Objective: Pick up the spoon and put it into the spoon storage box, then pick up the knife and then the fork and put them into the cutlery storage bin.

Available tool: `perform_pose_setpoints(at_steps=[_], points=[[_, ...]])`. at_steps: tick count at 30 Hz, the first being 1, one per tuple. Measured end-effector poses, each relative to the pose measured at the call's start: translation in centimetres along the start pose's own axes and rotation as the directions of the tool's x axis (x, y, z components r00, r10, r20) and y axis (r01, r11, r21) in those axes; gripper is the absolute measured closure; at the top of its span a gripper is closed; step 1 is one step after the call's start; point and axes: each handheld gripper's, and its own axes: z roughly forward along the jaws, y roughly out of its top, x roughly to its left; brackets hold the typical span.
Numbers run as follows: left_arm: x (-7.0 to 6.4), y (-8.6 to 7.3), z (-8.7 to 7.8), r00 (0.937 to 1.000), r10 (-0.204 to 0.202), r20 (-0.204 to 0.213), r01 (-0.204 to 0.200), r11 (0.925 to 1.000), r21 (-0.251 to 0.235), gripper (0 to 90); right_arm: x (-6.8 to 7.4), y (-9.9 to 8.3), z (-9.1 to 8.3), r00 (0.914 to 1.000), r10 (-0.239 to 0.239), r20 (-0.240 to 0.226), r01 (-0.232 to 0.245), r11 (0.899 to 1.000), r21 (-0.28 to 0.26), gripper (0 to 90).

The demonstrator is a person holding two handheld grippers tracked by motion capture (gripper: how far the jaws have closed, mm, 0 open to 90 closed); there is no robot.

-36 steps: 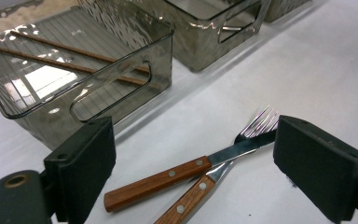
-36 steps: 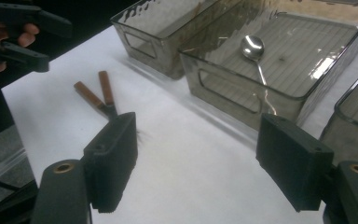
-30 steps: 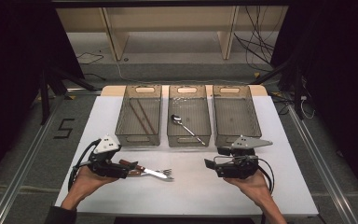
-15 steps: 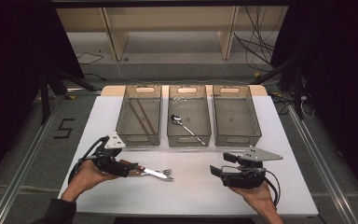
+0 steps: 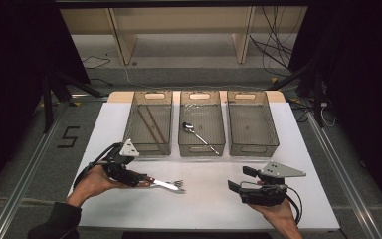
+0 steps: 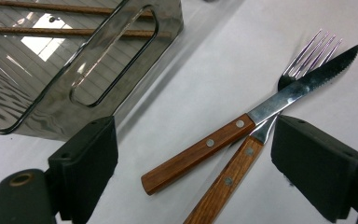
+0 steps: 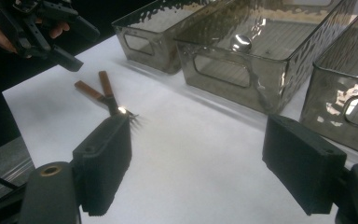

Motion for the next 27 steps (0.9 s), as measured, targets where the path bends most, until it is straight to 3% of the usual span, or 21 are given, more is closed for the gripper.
perform_pose_setpoints(at_steps=[10, 15, 27], points=[[0.4, -0.1, 1.2, 0.9990, 0.043, 0.008, -0.044, 0.9957, 0.081, 14.2, 0.1, -0.2, -0.3, 1.0000, 0.003, 0.007, -0.003, 1.000, -0.018, 23.6], [0.7, 0.1, 1.7, 0.9971, 0.076, 0.008, -0.076, 0.9881, 0.134, 14.3, 0.0, -0.5, -0.2, 0.9999, 0.010, 0.007, -0.010, 1.000, -0.010, 23.6], [1.3, 1.0, 2.5, 0.9919, 0.125, 0.024, -0.127, 0.9725, 0.195, 15.7, 0.0, -0.7, -0.1, 1.0000, 0.009, 0.000, -0.009, 1.000, 0.002, 23.7]])
